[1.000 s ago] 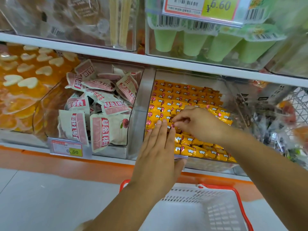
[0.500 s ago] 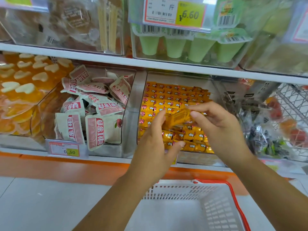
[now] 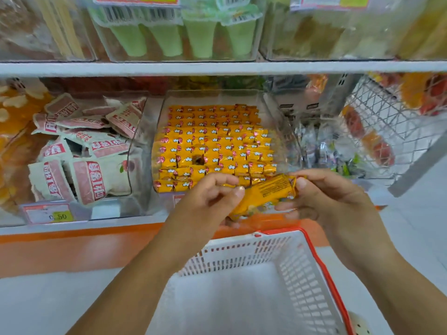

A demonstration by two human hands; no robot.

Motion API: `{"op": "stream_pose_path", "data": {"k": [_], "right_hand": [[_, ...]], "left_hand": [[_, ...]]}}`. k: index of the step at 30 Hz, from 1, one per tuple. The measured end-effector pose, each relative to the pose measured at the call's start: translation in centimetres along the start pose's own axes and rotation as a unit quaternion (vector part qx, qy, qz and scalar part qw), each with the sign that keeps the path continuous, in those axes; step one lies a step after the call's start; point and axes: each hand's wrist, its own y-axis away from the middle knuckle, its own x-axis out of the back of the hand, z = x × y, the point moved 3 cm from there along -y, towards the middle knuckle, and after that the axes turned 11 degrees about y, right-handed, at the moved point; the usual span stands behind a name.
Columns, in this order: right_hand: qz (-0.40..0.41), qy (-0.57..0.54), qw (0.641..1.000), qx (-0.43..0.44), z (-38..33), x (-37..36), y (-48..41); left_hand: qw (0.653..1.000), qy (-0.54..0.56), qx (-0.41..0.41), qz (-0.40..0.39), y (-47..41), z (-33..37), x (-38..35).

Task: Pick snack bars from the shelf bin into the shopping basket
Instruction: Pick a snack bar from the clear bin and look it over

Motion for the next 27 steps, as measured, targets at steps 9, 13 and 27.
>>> {"op": "stream_pose_path", "data": {"k": [9, 13, 27], "right_hand": [[-0.081, -0.074, 0.992, -0.067, 1.4, -0.2, -0.5], [-0.092, -0.095, 0.988, -0.077, 1.8, -0.4, -0.8], [-0.109, -0.116, 0.983, -0.087, 1.0, -1.4, -0.9]], "left_hand": [[0.997, 0.051, 0.034, 0.044, -0.5, 0.2, 0.4], [0.995, 0.092, 0.031, 0.029, 0.1, 0.4, 0.8], [0.972, 0.23, 0.041, 0.012, 2.0, 0.7, 2.0]]}}
